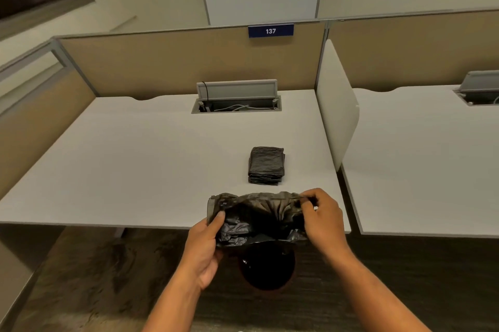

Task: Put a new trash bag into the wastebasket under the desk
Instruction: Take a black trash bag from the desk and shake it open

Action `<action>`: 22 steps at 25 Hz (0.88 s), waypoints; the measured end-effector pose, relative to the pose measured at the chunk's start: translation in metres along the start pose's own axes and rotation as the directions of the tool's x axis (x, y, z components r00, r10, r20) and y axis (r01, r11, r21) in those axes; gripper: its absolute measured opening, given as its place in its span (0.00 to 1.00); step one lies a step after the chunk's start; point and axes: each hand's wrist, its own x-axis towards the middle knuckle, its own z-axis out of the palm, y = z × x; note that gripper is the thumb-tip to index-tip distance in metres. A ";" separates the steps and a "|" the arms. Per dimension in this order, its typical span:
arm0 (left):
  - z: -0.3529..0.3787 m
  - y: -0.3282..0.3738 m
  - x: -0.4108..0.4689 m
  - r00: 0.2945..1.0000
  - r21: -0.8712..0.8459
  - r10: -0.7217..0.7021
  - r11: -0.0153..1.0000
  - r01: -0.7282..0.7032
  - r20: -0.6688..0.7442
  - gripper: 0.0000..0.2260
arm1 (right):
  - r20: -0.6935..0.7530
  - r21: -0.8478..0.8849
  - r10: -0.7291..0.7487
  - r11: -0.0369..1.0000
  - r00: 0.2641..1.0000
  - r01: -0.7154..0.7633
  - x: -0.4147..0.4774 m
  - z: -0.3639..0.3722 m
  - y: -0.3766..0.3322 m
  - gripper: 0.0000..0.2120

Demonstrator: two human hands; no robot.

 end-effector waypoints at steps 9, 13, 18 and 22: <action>0.039 -0.019 -0.016 0.969 0.367 0.182 0.900 -0.233 0.169 0.11 | 0.296 0.060 0.067 0.994 0.953 -0.088 -0.022 0.042 -0.014 0.11; 0.047 -0.020 -0.019 0.933 0.314 0.088 0.927 -0.206 0.350 0.19 | 0.260 0.005 0.012 1.000 0.966 -0.014 -0.022 0.059 -0.021 0.15; 0.037 -0.011 -0.007 0.980 0.357 0.141 0.916 -0.183 0.139 0.14 | 0.228 0.296 0.231 0.909 0.946 -0.293 -0.007 0.053 -0.020 0.13; 0.029 -0.012 0.000 0.976 0.442 0.198 0.870 -0.216 0.088 0.15 | 0.315 0.417 0.279 0.818 0.907 -0.397 -0.003 0.051 -0.018 0.14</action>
